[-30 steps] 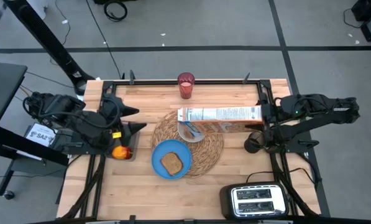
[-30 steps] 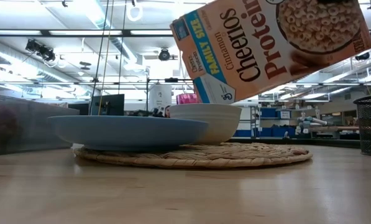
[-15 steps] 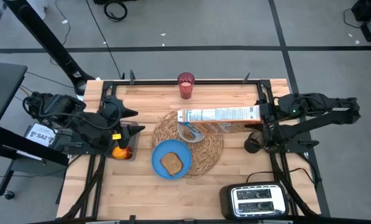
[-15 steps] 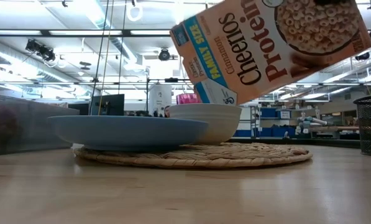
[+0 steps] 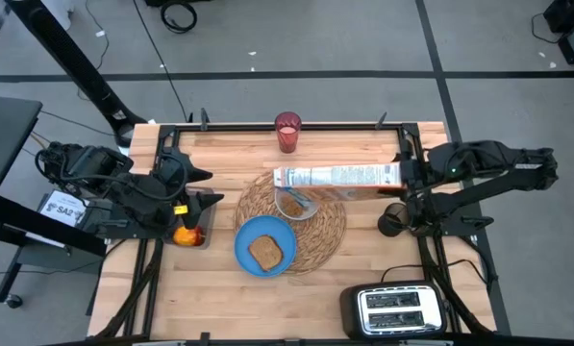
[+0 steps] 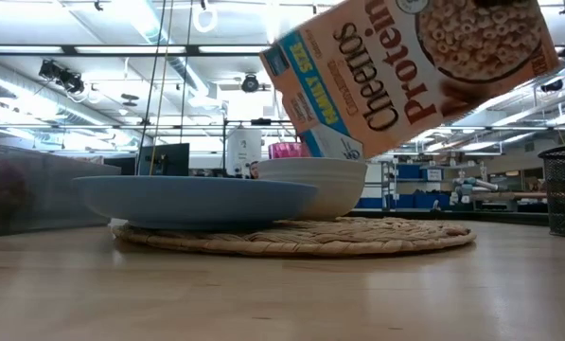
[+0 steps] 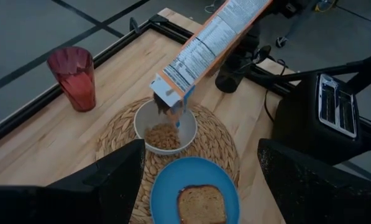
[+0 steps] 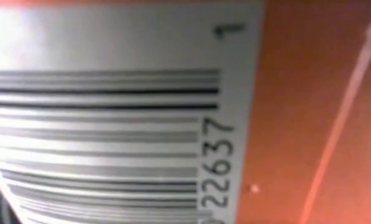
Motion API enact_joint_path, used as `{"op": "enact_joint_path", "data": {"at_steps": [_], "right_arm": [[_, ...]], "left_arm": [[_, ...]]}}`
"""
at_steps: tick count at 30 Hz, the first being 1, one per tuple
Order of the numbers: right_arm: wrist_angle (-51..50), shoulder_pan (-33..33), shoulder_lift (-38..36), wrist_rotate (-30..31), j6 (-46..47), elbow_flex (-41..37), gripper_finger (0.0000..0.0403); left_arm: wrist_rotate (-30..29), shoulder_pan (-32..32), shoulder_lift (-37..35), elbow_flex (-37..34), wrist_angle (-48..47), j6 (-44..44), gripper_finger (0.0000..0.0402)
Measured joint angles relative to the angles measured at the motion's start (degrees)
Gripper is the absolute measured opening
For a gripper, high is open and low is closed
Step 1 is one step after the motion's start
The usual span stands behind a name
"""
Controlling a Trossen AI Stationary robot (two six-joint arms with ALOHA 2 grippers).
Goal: Arrange a breakfast setting
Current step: Pour the cereal from the cereal box into the bowl
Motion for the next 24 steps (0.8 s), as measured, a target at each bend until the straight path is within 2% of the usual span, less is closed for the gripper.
{"op": "enact_joint_path", "data": {"at_steps": [13,19,24], "right_arm": [[0.4,0.0,-0.8,-1.4,1.9,0.0,0.0228],[-0.1,0.0,-4.0,0.3,3.7,-0.1,0.0228],[-1.0,0.0,-8.9,0.9,6.5,-3.3,0.0228]], "left_arm": [[0.7,0.0,0.0,0.0,0.0,-0.4,0.0315],[0.8,0.0,0.0,0.0,0.0,-0.8,0.0315],[0.8,0.0,0.0,0.0,0.1,-1.9,0.0315]]}}
